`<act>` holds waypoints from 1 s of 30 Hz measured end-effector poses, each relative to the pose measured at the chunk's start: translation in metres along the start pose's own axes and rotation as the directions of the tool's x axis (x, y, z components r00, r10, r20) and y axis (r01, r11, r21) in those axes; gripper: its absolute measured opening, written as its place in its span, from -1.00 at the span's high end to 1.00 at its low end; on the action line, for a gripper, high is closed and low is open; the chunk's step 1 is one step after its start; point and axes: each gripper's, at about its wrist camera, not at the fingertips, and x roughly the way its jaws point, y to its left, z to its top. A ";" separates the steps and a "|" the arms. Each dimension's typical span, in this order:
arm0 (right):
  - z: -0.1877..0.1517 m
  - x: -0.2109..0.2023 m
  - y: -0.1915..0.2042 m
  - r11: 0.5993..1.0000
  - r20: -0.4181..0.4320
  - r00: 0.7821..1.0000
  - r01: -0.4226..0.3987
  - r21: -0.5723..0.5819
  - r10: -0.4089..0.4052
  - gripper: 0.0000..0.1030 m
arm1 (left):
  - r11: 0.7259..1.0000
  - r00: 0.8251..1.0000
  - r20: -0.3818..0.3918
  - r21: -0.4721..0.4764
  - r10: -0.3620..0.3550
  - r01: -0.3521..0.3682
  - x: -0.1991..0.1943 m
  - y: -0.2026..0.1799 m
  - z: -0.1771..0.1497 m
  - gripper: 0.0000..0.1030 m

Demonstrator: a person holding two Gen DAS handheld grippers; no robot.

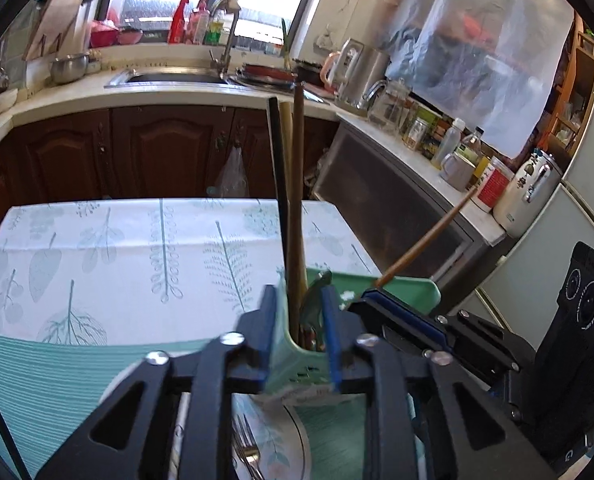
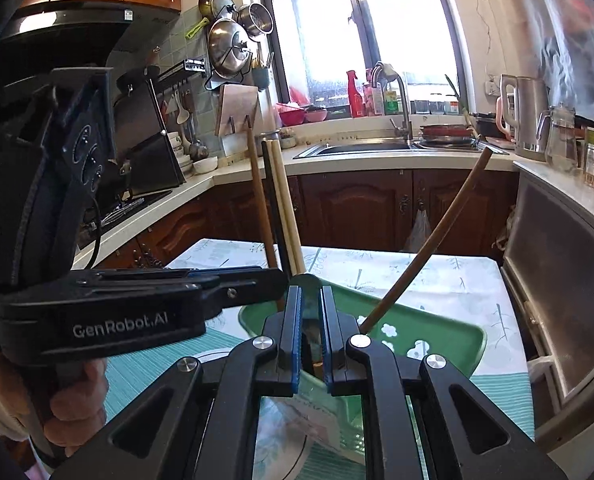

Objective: Organize utensils
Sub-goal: 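Open both tools to release the utensils and withdraw from the holder, then grasp a light red-tipped chopstick with the left tool while the right tool grasps a silver spoon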

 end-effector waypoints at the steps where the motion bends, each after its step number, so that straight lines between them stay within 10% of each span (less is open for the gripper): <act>1: 0.000 -0.003 0.001 1.000 -0.010 1.000 -0.002 0.007 0.002 0.83 | 1.000 1.000 -0.011 -0.004 -0.003 0.003 -0.001 0.000 -0.001 0.36; 8: -0.005 -0.040 0.021 0.997 -0.078 0.997 -0.010 0.079 0.016 0.82 | 1.000 0.994 -0.107 -0.010 0.004 -0.005 -0.021 0.002 -0.019 -0.17; 16: -0.040 -0.072 0.050 0.992 -0.223 0.973 -0.032 0.123 0.059 0.82 | 0.997 0.967 -0.245 0.011 0.074 -0.073 -0.050 0.018 -0.063 -0.20; 30: -0.109 -0.068 0.103 0.995 -0.516 0.852 -0.102 0.006 0.091 0.55 | 0.984 0.875 -0.451 0.055 0.177 -0.170 -0.081 0.061 -0.130 -0.30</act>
